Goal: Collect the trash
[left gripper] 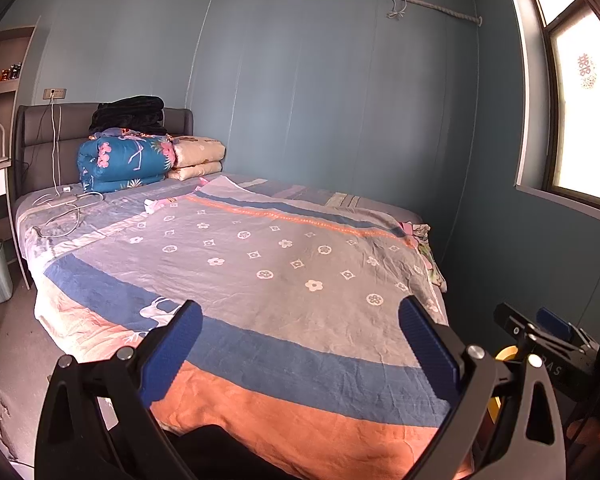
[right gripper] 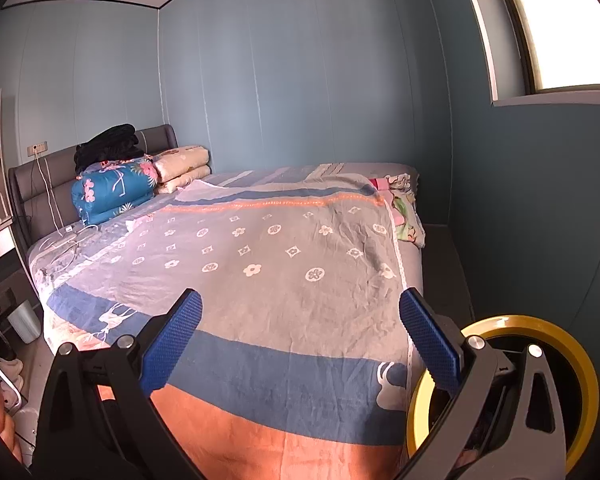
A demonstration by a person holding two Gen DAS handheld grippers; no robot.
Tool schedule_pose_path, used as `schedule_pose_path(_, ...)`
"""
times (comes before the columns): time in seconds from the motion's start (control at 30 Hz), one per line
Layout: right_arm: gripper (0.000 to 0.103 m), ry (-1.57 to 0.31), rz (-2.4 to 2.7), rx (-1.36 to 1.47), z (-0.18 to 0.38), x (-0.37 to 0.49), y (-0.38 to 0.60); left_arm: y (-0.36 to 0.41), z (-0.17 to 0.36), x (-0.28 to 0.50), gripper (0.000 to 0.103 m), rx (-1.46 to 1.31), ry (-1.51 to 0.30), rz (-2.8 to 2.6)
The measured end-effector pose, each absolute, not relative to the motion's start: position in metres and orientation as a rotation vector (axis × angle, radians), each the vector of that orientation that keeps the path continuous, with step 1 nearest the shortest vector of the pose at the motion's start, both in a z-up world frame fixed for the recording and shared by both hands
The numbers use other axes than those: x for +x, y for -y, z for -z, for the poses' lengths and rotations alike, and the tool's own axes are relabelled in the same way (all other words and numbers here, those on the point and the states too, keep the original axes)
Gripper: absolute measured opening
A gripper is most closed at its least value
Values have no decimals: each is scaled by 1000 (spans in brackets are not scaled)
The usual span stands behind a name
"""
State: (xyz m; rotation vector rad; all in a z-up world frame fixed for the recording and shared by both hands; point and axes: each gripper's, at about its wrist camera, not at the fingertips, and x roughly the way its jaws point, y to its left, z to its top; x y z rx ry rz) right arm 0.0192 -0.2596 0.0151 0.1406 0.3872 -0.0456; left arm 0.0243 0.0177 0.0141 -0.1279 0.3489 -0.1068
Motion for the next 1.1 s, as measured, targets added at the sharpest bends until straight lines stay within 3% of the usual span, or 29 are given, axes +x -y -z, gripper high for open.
schedule_pose_path(1.1, 95, -420, 46, 161, -4, 27, 264, -16, -14, 25, 95, -133, -360, 119)
